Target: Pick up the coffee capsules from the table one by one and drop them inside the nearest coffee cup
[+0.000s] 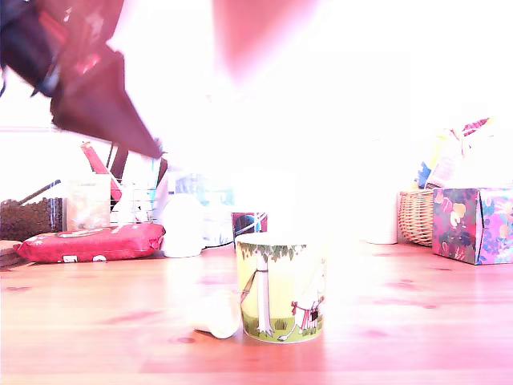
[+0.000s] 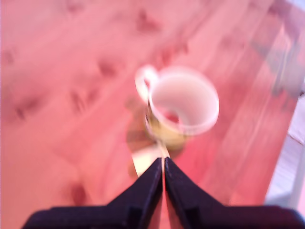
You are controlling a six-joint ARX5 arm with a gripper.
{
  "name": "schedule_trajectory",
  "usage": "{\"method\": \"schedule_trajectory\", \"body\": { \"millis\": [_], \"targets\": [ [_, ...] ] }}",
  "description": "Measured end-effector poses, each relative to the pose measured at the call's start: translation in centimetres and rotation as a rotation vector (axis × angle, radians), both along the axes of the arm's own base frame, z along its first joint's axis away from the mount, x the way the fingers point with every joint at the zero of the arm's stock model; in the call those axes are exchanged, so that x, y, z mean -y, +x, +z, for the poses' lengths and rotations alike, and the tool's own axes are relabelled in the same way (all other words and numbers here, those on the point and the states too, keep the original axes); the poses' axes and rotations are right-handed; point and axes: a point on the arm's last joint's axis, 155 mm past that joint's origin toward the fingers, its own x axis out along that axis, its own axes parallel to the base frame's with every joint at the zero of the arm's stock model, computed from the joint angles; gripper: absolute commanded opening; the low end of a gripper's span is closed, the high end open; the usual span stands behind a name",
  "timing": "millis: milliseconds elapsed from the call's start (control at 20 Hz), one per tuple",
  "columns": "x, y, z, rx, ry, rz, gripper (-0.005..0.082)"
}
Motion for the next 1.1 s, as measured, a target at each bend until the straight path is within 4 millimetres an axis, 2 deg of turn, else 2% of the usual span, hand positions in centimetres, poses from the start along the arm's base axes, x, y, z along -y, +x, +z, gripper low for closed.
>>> {"method": "schedule_trajectory", "body": {
  "millis": [100,700,900,1000,1100],
  "targets": [
    [0.1,-0.5,-0.4,-0.015,0.0,-0.011,-0.0019],
    [3.3,-2.3,0.6,0.031,-0.043,-0.125,-0.0019],
    [4.5,-1.5,1.6,0.098,-0.093,-0.127,-0.0019],
    [4.5,-0.9,1.0,0.12,-0.104,-0.091,-0.0019],
    [4.1,-0.7,-0.6,0.119,-0.109,-0.047,-0.0019]
  ]
}}
